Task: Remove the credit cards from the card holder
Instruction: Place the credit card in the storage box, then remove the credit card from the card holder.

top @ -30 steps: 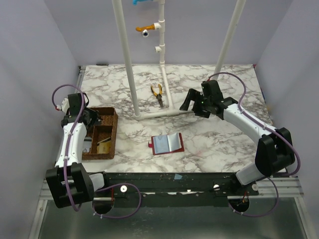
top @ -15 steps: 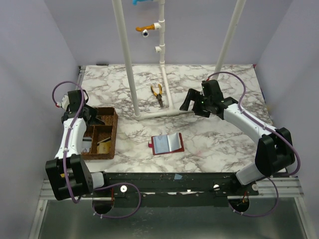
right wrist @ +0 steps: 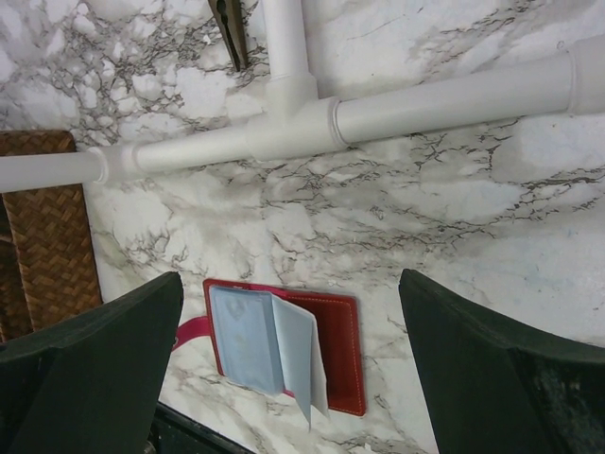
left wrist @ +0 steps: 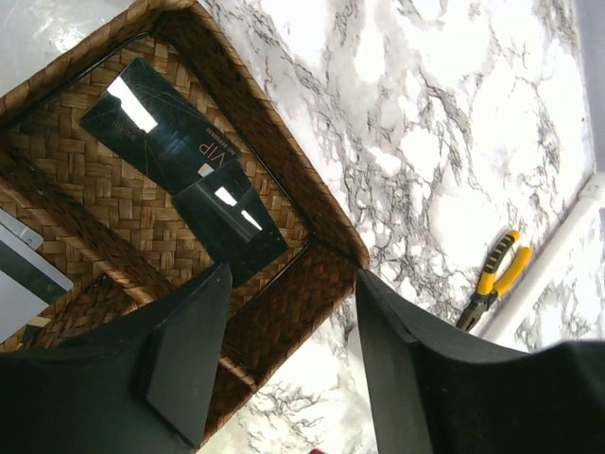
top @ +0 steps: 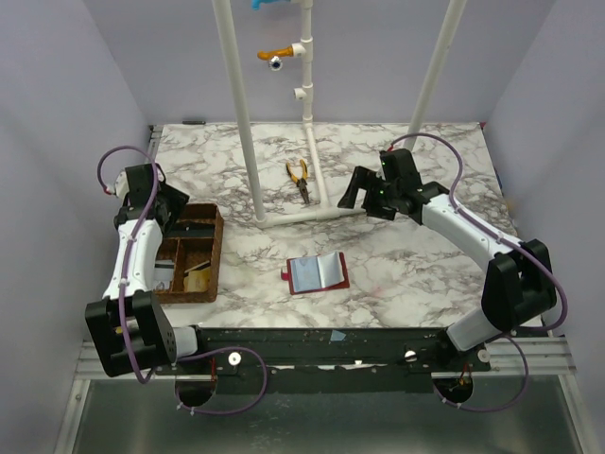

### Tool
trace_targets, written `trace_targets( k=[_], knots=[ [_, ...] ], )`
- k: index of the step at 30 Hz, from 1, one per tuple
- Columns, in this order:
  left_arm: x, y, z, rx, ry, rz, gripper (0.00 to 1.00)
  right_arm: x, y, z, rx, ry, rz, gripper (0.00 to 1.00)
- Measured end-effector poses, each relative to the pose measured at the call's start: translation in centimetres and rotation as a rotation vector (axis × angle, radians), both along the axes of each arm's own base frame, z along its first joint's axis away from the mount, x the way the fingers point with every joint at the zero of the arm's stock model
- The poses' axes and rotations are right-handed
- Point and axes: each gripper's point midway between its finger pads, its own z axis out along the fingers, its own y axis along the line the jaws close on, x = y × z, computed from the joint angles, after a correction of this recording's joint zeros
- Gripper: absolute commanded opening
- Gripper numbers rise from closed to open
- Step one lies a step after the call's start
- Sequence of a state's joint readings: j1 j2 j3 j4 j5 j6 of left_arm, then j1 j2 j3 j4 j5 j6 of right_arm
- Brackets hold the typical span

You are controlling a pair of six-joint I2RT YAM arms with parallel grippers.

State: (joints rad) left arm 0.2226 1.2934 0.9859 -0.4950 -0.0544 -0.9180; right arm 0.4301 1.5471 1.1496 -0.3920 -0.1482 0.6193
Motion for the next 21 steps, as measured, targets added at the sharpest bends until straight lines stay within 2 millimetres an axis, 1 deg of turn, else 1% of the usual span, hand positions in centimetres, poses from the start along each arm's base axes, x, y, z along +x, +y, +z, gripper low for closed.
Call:
trace_targets(
  k=[4, 6, 8, 11, 15, 16, 17, 18, 20, 21],
  knots=[
    [-0.4, -0.5, 0.8, 0.0, -0.032, -0.019, 0.64, 0.0, 0.3, 0.4, -0.001, -0.01, 0.014, 1.0],
    [-1.0, -0.9, 1.3, 0.004, -0.05, -0.035, 0.65, -0.2, 0.5, 0.3, -0.002, -0.008, 0.021, 1.0],
    [-1.6, -1.5, 1.7, 0.011, -0.069, -0.053, 0.65, -0.4, 0.6, 0.2, -0.006, 0.0, 0.025, 1.0],
    [-2.6, -2.8, 2.2, 0.026, -0.086, -0.103, 0.65, -0.8, 0.9, 0.1, -0.011, 0.007, 0.033, 1.0],
    [-3.5, -5.3, 2.4, 0.041, -0.082, -0.2, 0.65, -1.4, 1.3, 0.1, -0.023, 0.003, 0.043, 1.0],
    [-3.8, -6.3, 2.4, 0.044, -0.077, -0.234, 0.65, -1.6, 1.4, 0.1, -0.025, 0.002, 0.048, 1.0],
    [-4.4, -7.5, 2.2, 0.047, -0.072, -0.279, 0.65, -2.0, 1.7, 0.2, -0.03, 0.001, 0.051, 1.0],
    [-4.8, -8.1, 2.2, 0.047, -0.068, -0.301, 0.65, -2.4, 2.0, 0.2, -0.034, -0.001, 0.058, 1.0],
    [-6.2, -10.3, 2.0, 0.047, -0.066, -0.383, 0.65, -3.3, 2.7, 0.2, -0.045, -0.003, 0.072, 1.0],
    [-6.7, -11.1, 1.9, 0.046, -0.065, -0.413, 0.65, -3.8, 3.1, 0.2, -0.051, -0.006, 0.084, 1.0]
  ],
)
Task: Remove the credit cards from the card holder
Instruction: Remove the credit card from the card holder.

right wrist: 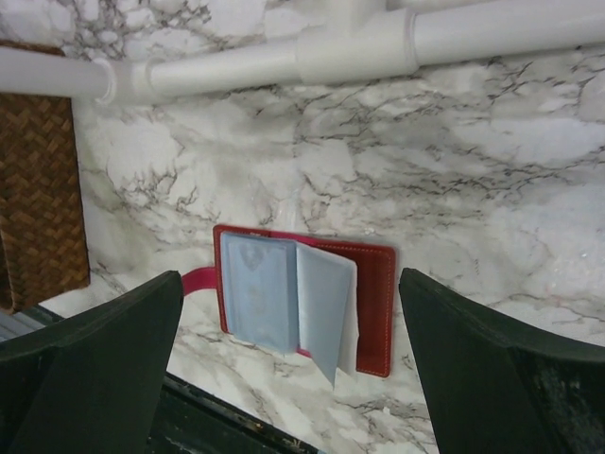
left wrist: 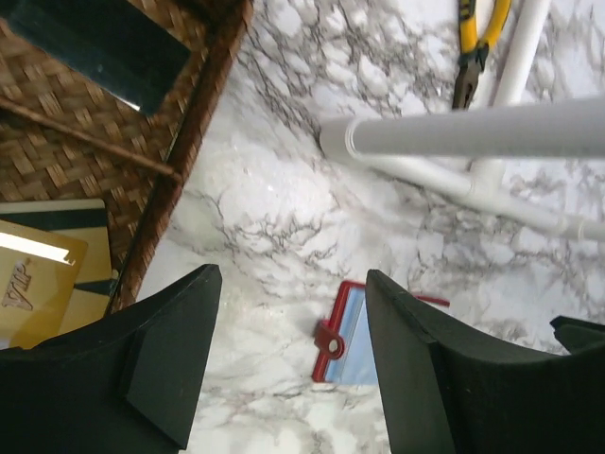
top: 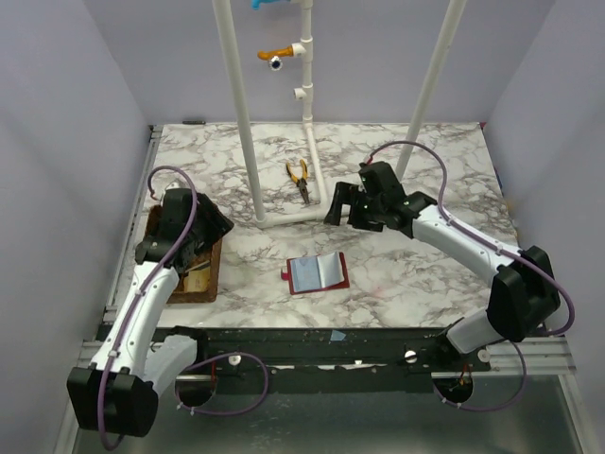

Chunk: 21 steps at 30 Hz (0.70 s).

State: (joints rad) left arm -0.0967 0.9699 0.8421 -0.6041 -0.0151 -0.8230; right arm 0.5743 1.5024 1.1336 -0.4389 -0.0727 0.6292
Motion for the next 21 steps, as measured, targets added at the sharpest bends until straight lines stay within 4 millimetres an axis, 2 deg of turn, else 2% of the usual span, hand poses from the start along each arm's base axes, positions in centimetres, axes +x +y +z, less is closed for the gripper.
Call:
trace_targets(
  k=[4, 9, 13, 17, 21],
  knots=[
    [-2.2, -2.3, -0.9, 0.005, 0.017, -0.099, 0.64, -1.6, 1.1, -0.8, -0.028, 0.002, 0.021, 1.0],
    [-5.1, -5.7, -2.7, 0.009, 0.046, -0.253, 0.63, -3.5, 0.8, -2.4, -0.054, 0.03, 0.003, 1.0],
    [-7.3, -8.5, -4.5, -0.005, 0.084, -0.39, 0.61, -4.7, 1.3, -2.4, -0.061, 0.02, -0.01, 1.0],
    [-9.1, -9.9, -6.6, -0.009, 0.117, -0.473, 0.6, -6.9, 3.7, -2.5, -0.056, -0.016, 0.026, 1.0],
    [-9.8, -10.0, -7.6, -0.002, 0.134, -0.502, 0.59, -9.3, 5.2, -4.6, -0.093, 0.003, 0.064, 0.91]
  ],
)
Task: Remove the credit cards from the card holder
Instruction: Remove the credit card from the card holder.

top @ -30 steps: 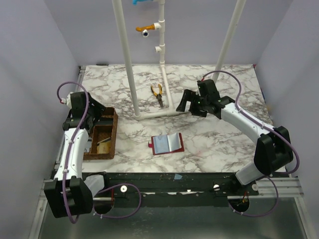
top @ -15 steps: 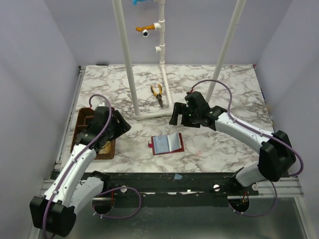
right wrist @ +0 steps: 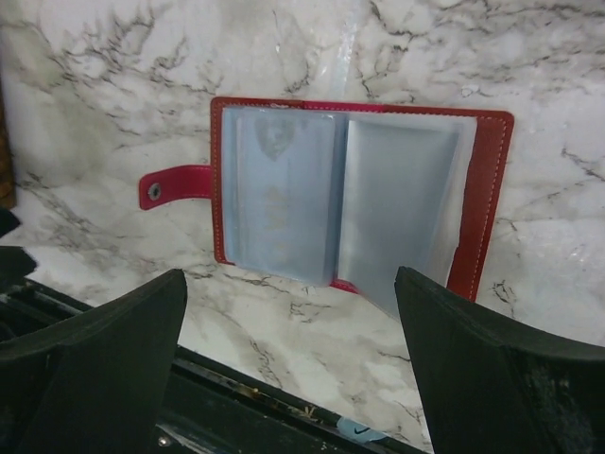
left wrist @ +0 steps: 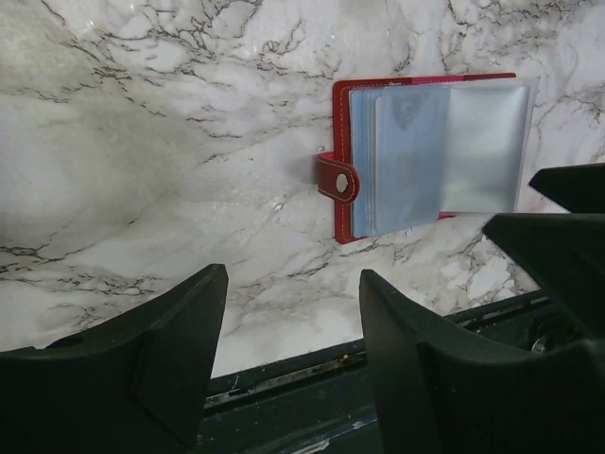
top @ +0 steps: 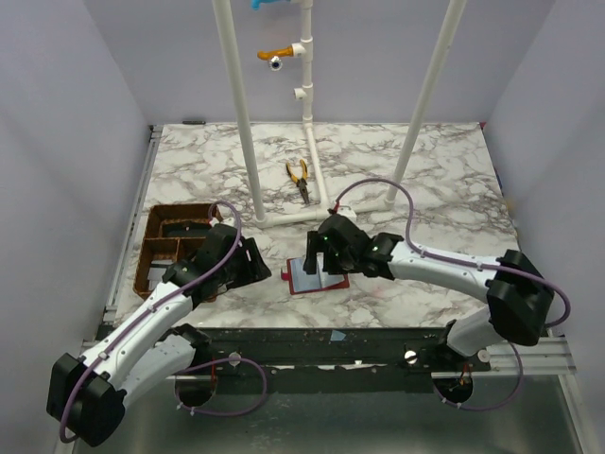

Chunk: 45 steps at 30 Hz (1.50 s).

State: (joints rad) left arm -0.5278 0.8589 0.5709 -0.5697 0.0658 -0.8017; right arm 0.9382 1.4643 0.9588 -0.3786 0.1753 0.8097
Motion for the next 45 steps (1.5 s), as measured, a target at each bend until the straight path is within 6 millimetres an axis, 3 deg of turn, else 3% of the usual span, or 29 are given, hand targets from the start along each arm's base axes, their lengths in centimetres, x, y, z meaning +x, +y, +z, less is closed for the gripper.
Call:
trace_targets(
  k=[5, 8, 11, 14, 21, 34, 45],
  knots=[
    [0.2, -0.2, 0.2, -0.003, -0.018, -0.01, 0.59, -0.9, 0.4, -3.7, -0.099, 0.039, 0.01, 0.78],
    [0.3, -0.4, 0.4, -0.009, -0.024, -0.019, 0.59, -0.6, 0.6, -4.6, -0.139, 0.042, 0.007, 0.71],
    [0.2, -0.4, 0.4, -0.009, -0.024, -0.028, 0.58, 0.4, 1.3, -4.4, -0.157, 0.016, -0.001, 0.61],
    [0.2, -0.6, 0.4, -0.009, -0.024, -0.041, 0.58, 1.1, 2.2, -3.7, -0.159, -0.011, 0.007, 0.57],
    [0.1, -0.7, 0.4, -0.008, -0.024, -0.053, 0.58, 1.5, 3.7, -3.7, -0.193, -0.04, 0.039, 0.57],
    [0.2, -0.8, 0.5, 0.004, -0.014, -0.06, 0.58, 0.8, 3.3, -6.6, -0.303, -0.024, 0.075, 0.56],
    [0.3, -0.9, -0.5, 0.035, 0.037, -0.071, 0.54, 1.1, 2.9, -6.8, -0.301, -0.043, 0.043, 0.3]
  ],
)
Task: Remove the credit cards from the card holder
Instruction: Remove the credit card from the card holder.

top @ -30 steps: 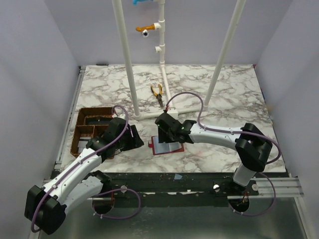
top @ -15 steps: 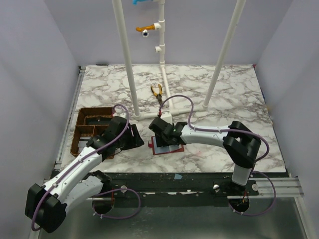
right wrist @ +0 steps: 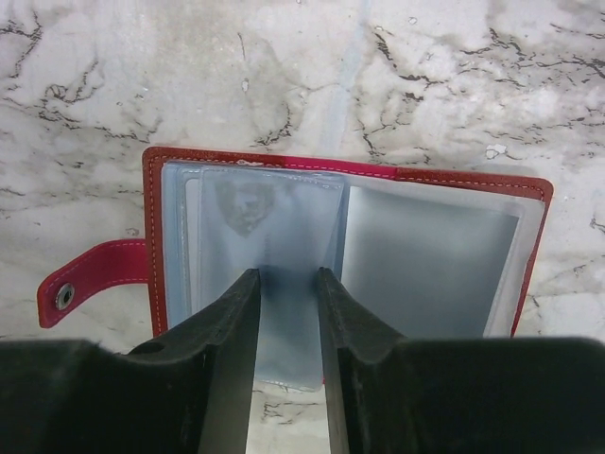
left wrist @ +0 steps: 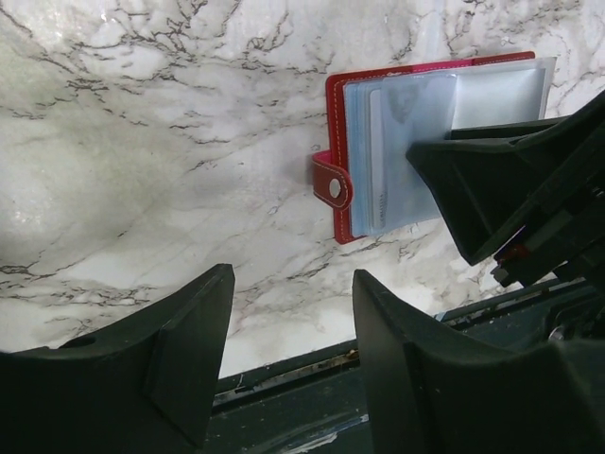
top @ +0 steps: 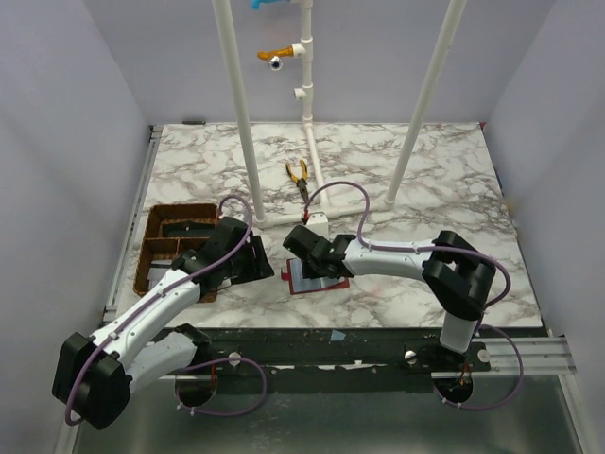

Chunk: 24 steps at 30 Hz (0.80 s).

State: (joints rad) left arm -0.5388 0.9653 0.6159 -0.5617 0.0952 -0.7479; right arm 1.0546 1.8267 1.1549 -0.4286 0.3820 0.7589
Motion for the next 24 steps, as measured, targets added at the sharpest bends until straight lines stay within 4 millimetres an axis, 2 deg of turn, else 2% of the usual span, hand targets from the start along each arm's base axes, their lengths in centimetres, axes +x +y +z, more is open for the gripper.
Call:
trace_targets(
  k=[4, 7, 9, 13, 14, 18, 24],
  knots=[
    [0.4, -0.5, 0.4, -0.008, -0.001, -0.012, 0.49, 0.1, -0.3, 0.0, 0.011, -0.014, -0.016, 0.24],
    [0.7, -0.8, 0.5, -0.013, 0.004, -0.021, 0.42, 0.1, -0.6, -0.1, 0.031, -0.021, -0.034, 0.2],
    [0.8, -1.0, 0.5, -0.014, 0.01, -0.03, 0.34, 0.4, -0.9, -0.1, 0.049, -0.024, -0.051, 0.14],
    [0.9, -1.7, 0.6, -0.016, 0.017, -0.055, 0.19, 0.6, -1.3, -0.2, 0.1, -0.007, -0.073, 0.08],
    [0.9, -2.1, 0.7, -0.019, 0.02, -0.064, 0.17, 0.6, -1.4, -0.2, 0.118, 0.0, -0.076, 0.05],
    [1.2, -3.2, 1.2, -0.03, 0.014, -0.094, 0.12, 0.8, -1.5, -0.4, 0.187, 0.039, -0.085, 0.01],
    [1.9, -5.1, 1.4, -0.044, 0.015, -0.129, 0.07, 0.8, -1.6, -0.7, 0.285, 0.1, -0.089, 0.01]
  ],
)
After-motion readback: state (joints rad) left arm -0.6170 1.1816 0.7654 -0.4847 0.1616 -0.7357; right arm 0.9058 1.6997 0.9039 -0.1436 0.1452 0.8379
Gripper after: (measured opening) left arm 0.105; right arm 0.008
